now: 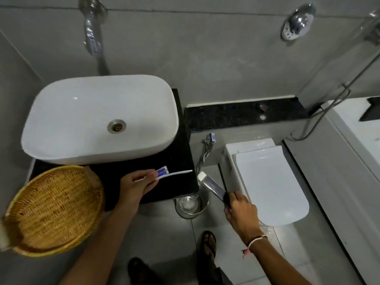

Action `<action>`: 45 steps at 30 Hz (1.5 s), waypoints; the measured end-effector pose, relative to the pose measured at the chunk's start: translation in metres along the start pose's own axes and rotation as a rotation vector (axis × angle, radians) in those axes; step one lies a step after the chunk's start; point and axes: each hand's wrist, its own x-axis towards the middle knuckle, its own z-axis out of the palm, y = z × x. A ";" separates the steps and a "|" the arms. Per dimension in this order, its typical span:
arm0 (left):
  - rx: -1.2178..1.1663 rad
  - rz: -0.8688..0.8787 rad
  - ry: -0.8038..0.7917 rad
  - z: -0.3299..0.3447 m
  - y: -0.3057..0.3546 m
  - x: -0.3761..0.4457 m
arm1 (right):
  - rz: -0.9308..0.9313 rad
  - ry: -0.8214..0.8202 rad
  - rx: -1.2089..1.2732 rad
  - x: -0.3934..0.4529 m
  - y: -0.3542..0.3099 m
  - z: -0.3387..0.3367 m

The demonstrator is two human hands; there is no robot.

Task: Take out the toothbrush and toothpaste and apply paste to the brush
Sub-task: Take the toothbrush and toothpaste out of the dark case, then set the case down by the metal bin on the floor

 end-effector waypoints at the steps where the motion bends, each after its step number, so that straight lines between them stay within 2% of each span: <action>1: 0.006 0.014 0.009 0.008 0.000 0.000 | 0.036 -0.004 0.056 0.005 0.008 0.006; 5: 0.043 0.079 0.044 0.049 -0.012 0.005 | 0.193 -0.055 0.261 0.031 0.047 0.044; 10: 0.050 0.164 0.071 0.089 -0.026 0.017 | 0.138 -0.227 0.350 0.066 0.067 0.106; 17: 0.071 0.223 0.139 0.106 -0.037 0.032 | 0.039 -0.470 0.253 0.130 0.049 0.178; 25: 0.096 0.314 0.138 0.103 -0.034 0.038 | -0.161 -0.525 0.091 0.166 0.024 0.250; 31: 0.062 0.304 0.150 0.094 -0.031 0.040 | -0.261 -0.547 -0.080 0.170 0.029 0.252; 39: 0.075 0.288 0.115 0.080 -0.032 0.040 | -0.267 -0.506 -0.123 0.165 0.027 0.229; 43: 0.063 0.254 0.116 0.075 -0.024 0.026 | -0.276 -0.443 -0.098 0.154 0.031 0.185; 45: 0.081 0.244 0.101 0.074 -0.017 0.016 | -0.289 -0.352 -0.070 0.147 0.034 0.152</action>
